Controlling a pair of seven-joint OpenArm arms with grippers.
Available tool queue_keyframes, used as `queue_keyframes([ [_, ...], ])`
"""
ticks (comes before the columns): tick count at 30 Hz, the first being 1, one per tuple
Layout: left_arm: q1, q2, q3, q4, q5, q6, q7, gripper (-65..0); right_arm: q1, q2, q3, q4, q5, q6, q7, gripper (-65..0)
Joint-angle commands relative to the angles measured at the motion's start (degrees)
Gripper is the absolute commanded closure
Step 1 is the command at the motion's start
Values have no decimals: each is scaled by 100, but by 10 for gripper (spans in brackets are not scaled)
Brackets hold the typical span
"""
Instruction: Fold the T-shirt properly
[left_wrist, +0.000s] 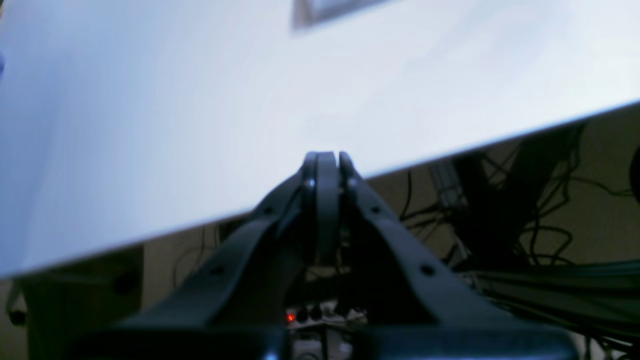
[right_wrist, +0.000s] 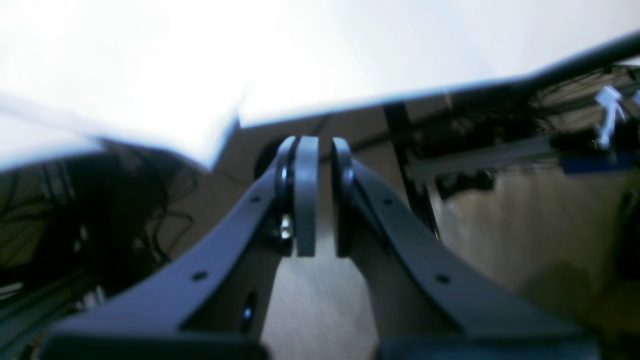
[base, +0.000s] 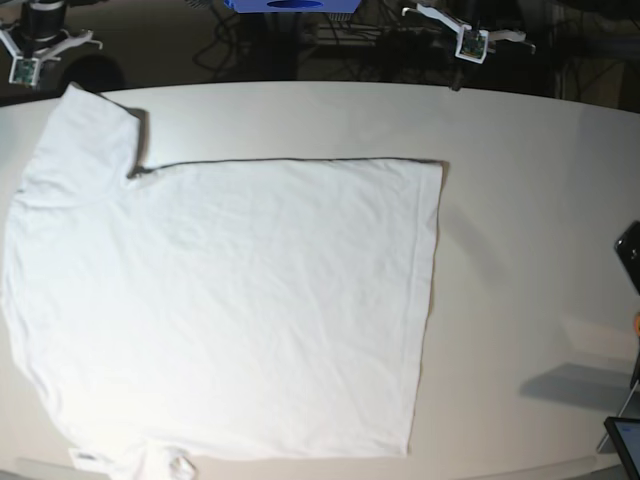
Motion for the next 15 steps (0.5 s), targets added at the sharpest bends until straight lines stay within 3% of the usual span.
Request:
queue_keyframes([
  [1, -45, -71, -23, 141, -10, 49, -127, 0, 101, 12, 177, 100, 25, 220, 5, -59],
  [3, -186, -176, -23, 168, -10, 49, -101, 0, 514, -59, 511, 109, 25, 932, -330, -59],
  [6, -476, -220, -50, 168, -10, 49, 497, 0, 1235, -243, 1259, 109, 25, 2014, -1015, -61],
  [9, -731, 8, -278, 273, -10, 49, 1068, 0, 1965, -226, 2085, 109, 8, 3262, -1824, -61],
  [11, -810, 263, -436, 467, -10, 49, 1130, 0, 2281, -24, 2463, 118, -1, 3302, -2193, -61],
  [15, -915, 624, -542, 774, -1, 23, 1130, 0, 2457, 451, 2560, 109, -1, 3302, -2650, -62],
])
